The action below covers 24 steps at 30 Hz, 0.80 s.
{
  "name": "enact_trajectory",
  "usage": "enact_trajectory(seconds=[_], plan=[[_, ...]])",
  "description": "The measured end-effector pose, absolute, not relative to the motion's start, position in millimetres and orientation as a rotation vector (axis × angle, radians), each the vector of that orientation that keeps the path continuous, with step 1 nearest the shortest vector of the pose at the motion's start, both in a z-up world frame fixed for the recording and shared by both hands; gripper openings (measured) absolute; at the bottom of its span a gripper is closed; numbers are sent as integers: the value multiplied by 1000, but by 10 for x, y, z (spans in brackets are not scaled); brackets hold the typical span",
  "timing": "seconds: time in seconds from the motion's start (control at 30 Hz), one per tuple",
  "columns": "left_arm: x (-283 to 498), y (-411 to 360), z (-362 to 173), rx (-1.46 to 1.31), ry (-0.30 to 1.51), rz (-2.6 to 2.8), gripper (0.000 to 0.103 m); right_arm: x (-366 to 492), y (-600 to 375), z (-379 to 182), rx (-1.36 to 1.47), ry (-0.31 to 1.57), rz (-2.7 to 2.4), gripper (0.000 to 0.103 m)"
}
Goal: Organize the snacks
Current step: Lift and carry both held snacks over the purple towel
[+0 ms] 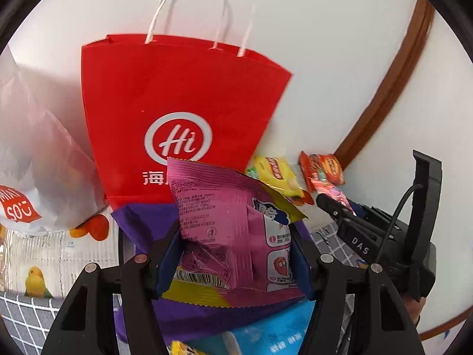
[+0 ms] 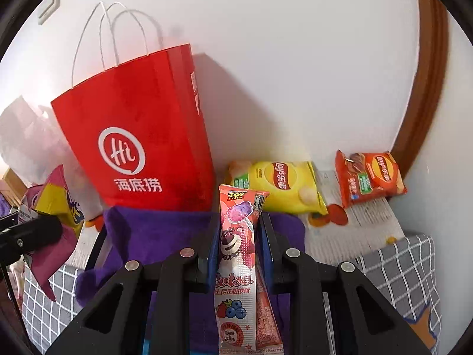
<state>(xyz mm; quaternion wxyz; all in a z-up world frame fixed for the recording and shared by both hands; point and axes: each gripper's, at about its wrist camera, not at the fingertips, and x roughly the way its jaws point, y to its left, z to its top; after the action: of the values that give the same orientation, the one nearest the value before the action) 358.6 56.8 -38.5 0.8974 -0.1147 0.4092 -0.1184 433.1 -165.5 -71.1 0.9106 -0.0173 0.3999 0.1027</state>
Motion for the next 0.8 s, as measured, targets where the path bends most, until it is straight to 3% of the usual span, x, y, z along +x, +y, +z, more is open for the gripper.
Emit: enact_trajectory(seconds=[0.33,0.8], plan=[[3870,718,-820,-289,957,-238,63,4597,-1604,-1141,-97,910,214,25],[3918,767,-902,-282,969,-202,63,4657,-1830,-1294,-108,955,208,25]])
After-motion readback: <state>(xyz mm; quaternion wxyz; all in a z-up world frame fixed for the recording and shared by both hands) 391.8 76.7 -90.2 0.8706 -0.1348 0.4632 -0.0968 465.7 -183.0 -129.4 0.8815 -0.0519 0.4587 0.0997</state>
